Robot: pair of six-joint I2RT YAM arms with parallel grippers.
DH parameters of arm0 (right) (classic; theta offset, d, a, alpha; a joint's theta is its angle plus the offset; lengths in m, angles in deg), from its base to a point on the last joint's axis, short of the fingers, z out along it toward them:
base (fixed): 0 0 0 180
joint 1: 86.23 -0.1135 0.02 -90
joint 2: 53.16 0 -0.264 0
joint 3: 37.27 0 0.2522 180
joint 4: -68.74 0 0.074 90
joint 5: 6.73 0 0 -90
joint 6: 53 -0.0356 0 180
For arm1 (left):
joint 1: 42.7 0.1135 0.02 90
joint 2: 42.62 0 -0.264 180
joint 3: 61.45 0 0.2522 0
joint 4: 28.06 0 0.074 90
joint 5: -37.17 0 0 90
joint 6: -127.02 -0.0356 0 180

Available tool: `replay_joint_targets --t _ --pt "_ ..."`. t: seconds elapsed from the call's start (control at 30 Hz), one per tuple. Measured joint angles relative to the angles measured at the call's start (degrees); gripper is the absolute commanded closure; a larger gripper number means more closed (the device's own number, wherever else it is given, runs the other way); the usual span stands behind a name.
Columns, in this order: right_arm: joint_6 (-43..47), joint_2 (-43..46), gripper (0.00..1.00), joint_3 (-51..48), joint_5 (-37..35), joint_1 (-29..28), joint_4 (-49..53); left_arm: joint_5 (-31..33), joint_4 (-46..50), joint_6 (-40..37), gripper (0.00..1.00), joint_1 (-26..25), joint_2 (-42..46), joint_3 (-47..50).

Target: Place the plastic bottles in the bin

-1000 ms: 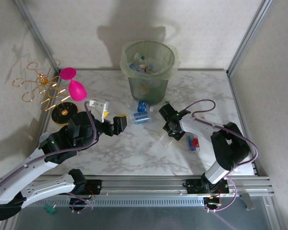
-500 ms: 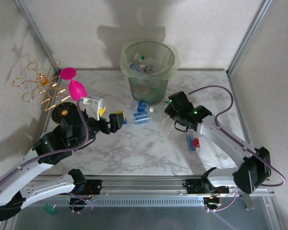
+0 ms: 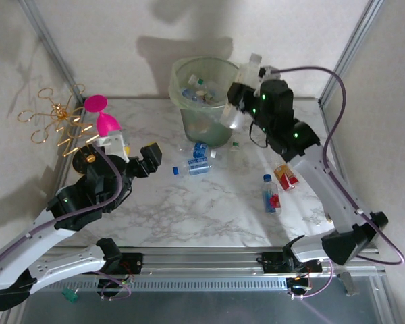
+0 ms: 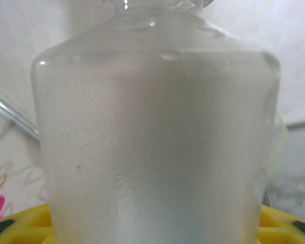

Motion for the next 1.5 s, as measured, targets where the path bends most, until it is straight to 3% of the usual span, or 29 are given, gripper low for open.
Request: replay_joint_targets --t 0.13,0.37,0.57,1.13,1.5 --pt "3.45 -8.68 0.57 10.32 0.76 1.81 -1.01 -0.52 -4.2 1.33 0.07 0.02 0.81 5.88" --pt "10.32 -25.42 0.56 29.94 -0.2 3.13 -0.04 -10.1 -11.72 1.99 0.07 0.11 -5.14 13.09" --pt "11.5 -37.18 0.54 44.28 5.4 5.29 4.15 -13.29 -13.81 1.75 0.07 0.11 -6.67 13.18" --pt "5.75 -48.41 0.5 43.28 27.19 9.09 5.86 -13.49 -14.16 0.87 0.07 0.59 -9.31 12.41" --pt "3.93 -49.66 0.3 43.15 31.71 9.81 5.51 -13.49 -14.14 0.46 0.07 1.03 -9.31 12.33"
